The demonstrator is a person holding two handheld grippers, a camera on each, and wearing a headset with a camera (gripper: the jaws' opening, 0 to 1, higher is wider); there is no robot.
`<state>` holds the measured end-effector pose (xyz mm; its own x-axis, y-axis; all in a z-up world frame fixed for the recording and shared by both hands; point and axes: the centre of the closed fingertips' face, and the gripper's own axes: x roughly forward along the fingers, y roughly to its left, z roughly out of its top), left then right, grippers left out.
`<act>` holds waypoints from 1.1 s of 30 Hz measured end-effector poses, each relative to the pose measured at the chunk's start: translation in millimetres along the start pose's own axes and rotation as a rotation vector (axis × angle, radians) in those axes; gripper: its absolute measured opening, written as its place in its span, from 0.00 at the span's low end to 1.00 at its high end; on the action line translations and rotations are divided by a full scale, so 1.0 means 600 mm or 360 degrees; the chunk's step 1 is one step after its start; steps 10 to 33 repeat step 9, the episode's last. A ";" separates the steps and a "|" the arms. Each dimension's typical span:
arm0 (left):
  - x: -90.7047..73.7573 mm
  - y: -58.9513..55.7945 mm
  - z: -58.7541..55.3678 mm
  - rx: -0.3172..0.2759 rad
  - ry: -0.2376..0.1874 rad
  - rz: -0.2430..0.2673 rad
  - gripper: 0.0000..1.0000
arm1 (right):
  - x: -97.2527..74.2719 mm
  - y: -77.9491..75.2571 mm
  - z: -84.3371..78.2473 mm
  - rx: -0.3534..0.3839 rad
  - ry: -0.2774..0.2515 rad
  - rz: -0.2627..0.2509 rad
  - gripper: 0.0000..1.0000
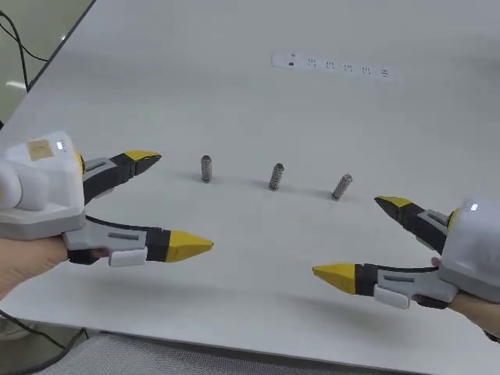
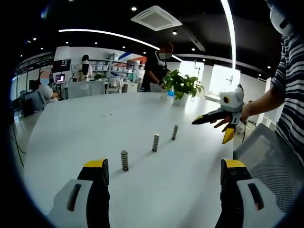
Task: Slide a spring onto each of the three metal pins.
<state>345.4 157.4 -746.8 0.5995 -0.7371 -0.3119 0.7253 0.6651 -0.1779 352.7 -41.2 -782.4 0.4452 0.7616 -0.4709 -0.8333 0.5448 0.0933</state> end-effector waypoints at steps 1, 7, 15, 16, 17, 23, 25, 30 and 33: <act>-0.002 0.000 -0.001 0.0000 -0.0005 0.0002 0.97 | -0.004 -0.003 -0.002 0.0000 -0.0003 -0.0009 1.00; -0.015 -0.001 -0.009 0.0009 0.0003 0.0000 0.97 | -0.022 -0.015 0.003 0.0036 -0.0044 -0.0063 1.00; -0.018 0.002 -0.011 0.0004 0.0003 0.0010 0.97 | -0.025 -0.017 -0.003 0.0028 -0.0017 -0.0066 1.00; -0.018 0.002 -0.011 0.0004 0.0003 0.0010 0.97 | -0.025 -0.017 -0.003 0.0028 -0.0017 -0.0066 1.00; -0.018 0.002 -0.011 0.0004 0.0003 0.0010 0.97 | -0.025 -0.017 -0.003 0.0028 -0.0017 -0.0066 1.00; -0.018 0.002 -0.011 0.0004 0.0003 0.0010 0.97 | -0.025 -0.017 -0.003 0.0028 -0.0017 -0.0066 1.00; -0.018 0.002 -0.011 0.0004 0.0003 0.0010 0.97 | -0.025 -0.017 -0.003 0.0028 -0.0017 -0.0066 1.00; -0.018 0.002 -0.011 0.0004 0.0003 0.0010 0.97 | -0.025 -0.017 -0.003 0.0028 -0.0017 -0.0066 1.00; -0.018 0.002 -0.011 0.0004 0.0003 0.0010 0.97 | -0.025 -0.017 -0.003 0.0028 -0.0017 -0.0066 1.00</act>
